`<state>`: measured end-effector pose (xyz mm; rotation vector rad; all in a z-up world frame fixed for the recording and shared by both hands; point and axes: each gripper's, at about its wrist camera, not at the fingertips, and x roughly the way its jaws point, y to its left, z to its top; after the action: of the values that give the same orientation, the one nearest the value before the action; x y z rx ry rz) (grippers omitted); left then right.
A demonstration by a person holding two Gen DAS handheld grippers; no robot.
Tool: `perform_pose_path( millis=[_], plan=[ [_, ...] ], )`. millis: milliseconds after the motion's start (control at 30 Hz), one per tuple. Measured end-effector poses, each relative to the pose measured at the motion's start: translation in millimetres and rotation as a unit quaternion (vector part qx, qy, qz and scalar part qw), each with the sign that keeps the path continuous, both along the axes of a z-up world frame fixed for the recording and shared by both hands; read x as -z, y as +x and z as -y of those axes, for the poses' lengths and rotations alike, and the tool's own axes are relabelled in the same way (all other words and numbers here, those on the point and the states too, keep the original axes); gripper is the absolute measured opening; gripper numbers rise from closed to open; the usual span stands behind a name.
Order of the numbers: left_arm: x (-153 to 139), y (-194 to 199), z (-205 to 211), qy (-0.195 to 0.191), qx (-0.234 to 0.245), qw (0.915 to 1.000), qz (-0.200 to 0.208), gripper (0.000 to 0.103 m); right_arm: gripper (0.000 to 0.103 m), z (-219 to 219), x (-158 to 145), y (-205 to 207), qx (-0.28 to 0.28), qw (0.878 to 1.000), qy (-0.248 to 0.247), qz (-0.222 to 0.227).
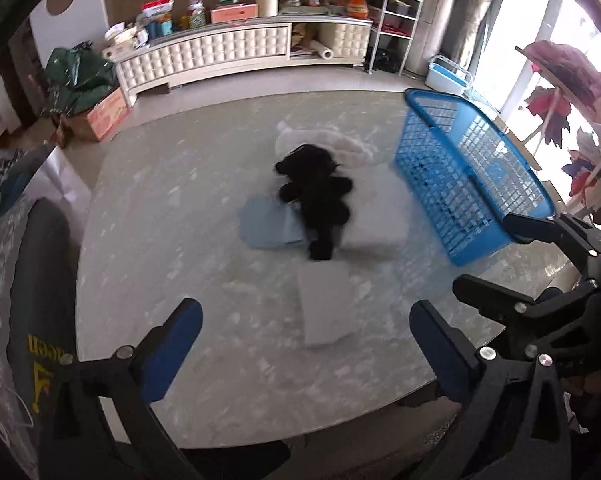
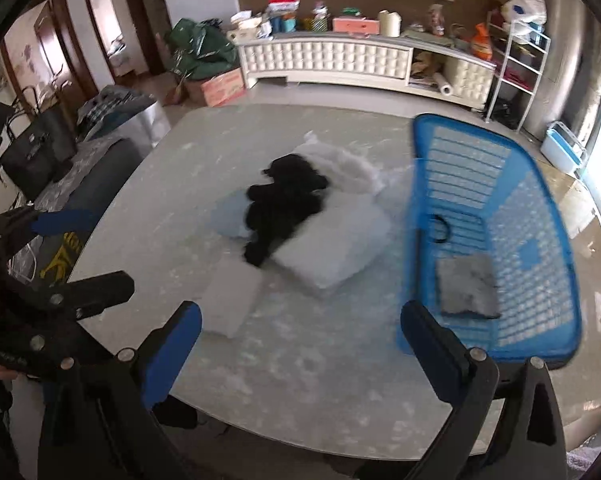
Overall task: Organize soft objects
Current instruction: 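Move the right gripper to the white foam block and grasp it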
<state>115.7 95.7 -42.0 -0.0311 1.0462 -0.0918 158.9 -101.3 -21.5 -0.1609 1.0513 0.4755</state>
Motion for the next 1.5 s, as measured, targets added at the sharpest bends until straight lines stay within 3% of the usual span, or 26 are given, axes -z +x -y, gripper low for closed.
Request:
perform_pose_path(
  millis=[200, 433, 567, 700, 1000, 1133, 1233, 1500],
  plan=[
    [18, -15, -43, -0.021, -0.029, 0.9993, -0.013, 0.103, 0.1, -33, 16, -1, -0.027, 0.999, 0.016, -0.036],
    [41, -24, -76, -0.017, -0.06, 0.9981, 0.0, 0.103, 0.1, -74, 45, -4, -0.034, 0.997, -0.022, -0.059],
    [61, -20, -87, -0.035, -0.058, 0.9975, -0.021, 0.103, 0.1, -90, 64, 0, -0.027, 0.996, -0.036, -0.079],
    [84, -10, -95, -0.006, -0.07, 0.9963, -0.05, 0.103, 0.1, -99, 81, 5, -0.019, 0.994, -0.052, -0.091],
    [105, 7, -103, 0.004, -0.056, 0.9973, -0.047, 0.103, 0.098, -113, 118, 21, 0.015, 0.99, -0.068, -0.121],
    [114, 14, -110, 0.005, -0.07, 0.9963, -0.05, 0.103, 0.089, -117, 128, 26, 0.021, 0.987, -0.078, -0.136],
    [118, 17, -113, 0.005, -0.076, 0.9957, -0.053, 0.103, 0.074, -119, 134, 31, 0.027, 0.987, -0.079, -0.14],
    [114, 10, -109, 0.009, -0.078, 0.9953, -0.057, 0.103, 0.054, -129, 132, 21, 0.007, 0.989, -0.094, -0.11]
  ],
)
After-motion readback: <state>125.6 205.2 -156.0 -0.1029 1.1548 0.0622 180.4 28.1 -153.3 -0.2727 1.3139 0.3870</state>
